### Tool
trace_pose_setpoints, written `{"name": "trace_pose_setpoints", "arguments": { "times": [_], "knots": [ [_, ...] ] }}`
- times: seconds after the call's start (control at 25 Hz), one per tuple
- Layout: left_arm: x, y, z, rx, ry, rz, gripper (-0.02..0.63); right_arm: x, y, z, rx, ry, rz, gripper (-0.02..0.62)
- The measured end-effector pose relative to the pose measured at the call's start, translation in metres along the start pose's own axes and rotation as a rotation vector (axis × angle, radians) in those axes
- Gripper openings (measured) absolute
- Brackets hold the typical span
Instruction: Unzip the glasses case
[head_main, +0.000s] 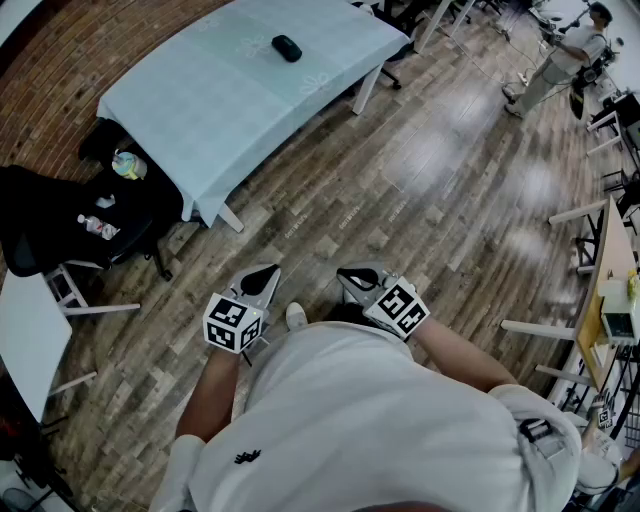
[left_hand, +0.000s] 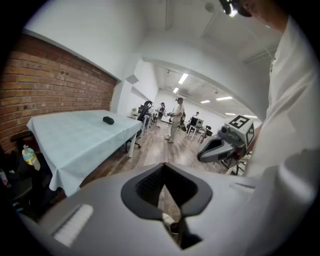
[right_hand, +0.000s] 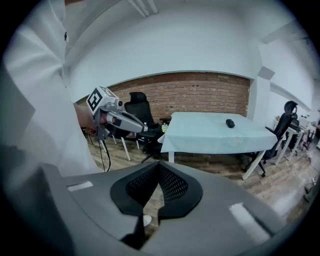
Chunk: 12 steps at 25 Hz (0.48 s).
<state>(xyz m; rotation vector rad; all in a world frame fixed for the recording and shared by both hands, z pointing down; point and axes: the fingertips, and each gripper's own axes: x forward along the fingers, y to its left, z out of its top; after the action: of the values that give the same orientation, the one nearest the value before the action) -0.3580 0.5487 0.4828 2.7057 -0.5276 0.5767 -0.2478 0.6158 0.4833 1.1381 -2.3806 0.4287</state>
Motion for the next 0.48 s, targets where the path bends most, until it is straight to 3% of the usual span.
{"name": "trace_pose_setpoints", "arguments": {
  "times": [0.16,0.32,0.48],
  "knots": [
    [0.018,-0.01,0.013,0.01,-0.015,-0.047,0.055,-0.005,-0.013,-0.002,0.002,-0.009,-0.053,0.0],
    [0.033,-0.015,-0.001,0.041,0.058,-0.082,0.055,-0.009,-0.022,-0.005,0.049,-0.03,-0.079,0.0],
    [0.06,-0.016,0.008,0.04,0.073,-0.086,0.055,-0.014,-0.051,-0.012,0.059,-0.027,-0.074,0.0]
  ]
}}
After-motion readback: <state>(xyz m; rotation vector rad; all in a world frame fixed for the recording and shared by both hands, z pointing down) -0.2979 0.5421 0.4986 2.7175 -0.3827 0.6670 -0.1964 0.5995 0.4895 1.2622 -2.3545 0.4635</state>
